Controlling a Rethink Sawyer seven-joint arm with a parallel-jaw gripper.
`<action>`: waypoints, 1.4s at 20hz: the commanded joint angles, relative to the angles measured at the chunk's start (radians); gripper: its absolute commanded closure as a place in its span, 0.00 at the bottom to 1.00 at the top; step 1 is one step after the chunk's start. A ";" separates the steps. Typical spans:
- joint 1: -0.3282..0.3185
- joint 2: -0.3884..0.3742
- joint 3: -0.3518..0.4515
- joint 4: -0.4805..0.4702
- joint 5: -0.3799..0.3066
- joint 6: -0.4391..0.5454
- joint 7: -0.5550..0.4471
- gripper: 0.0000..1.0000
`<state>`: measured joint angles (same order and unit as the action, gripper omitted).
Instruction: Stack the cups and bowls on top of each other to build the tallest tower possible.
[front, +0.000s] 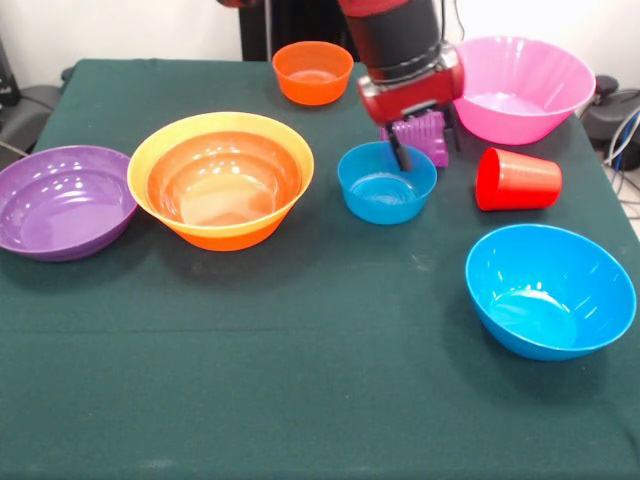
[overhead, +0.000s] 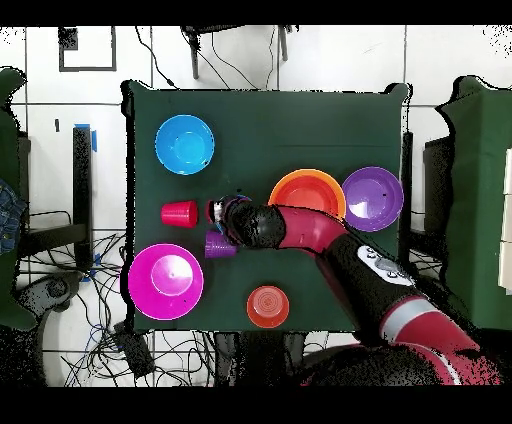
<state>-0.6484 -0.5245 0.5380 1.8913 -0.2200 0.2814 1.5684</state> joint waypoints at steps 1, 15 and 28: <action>-0.054 -0.029 0.010 0.055 -0.079 -0.001 0.023 0.00; -0.207 0.193 0.270 0.102 -0.108 -0.095 0.016 0.00; -0.224 0.206 0.351 0.095 -0.087 -0.088 0.062 0.00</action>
<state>-0.8773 -0.3350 0.8283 1.9726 -0.2747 0.2221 1.5684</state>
